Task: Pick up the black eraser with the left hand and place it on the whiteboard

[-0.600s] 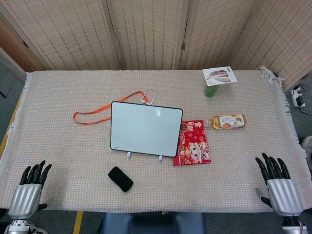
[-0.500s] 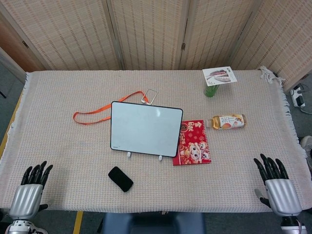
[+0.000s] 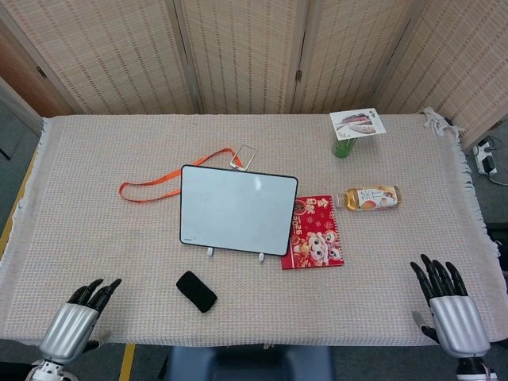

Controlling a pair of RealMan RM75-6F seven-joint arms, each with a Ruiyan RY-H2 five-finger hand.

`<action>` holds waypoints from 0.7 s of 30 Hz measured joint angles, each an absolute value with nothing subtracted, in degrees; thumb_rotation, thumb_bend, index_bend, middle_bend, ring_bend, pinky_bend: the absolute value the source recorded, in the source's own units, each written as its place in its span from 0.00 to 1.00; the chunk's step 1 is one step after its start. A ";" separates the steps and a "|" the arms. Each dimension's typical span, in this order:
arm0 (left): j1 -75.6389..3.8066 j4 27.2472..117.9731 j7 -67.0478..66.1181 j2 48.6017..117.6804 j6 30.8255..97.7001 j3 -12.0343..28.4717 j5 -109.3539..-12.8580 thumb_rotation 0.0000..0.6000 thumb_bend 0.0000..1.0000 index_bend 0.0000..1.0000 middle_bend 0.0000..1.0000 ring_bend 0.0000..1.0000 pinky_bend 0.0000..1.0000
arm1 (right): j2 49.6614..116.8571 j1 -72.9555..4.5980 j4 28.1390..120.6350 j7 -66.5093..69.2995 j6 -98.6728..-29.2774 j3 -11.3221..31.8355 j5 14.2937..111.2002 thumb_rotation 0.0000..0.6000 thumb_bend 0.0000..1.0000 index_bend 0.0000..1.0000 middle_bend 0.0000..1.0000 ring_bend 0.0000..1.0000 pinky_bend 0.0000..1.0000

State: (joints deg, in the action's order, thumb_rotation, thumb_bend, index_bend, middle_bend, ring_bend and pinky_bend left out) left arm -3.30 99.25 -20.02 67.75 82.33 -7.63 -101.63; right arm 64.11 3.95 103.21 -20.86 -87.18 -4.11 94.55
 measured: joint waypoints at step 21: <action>-17.70 100.61 -27.74 74.98 61.80 -1.88 -95.74 1.00 0.28 0.29 1.00 0.96 1.00 | 62.15 3.25 104.24 -18.84 -85.41 -5.08 94.79 1.00 0.30 0.00 0.00 0.00 0.00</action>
State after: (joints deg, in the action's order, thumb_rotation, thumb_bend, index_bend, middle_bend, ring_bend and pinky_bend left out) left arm -17.70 100.61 -27.74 74.98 61.80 -1.88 -95.74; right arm 62.15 3.25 104.24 -18.84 -85.41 -5.08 94.79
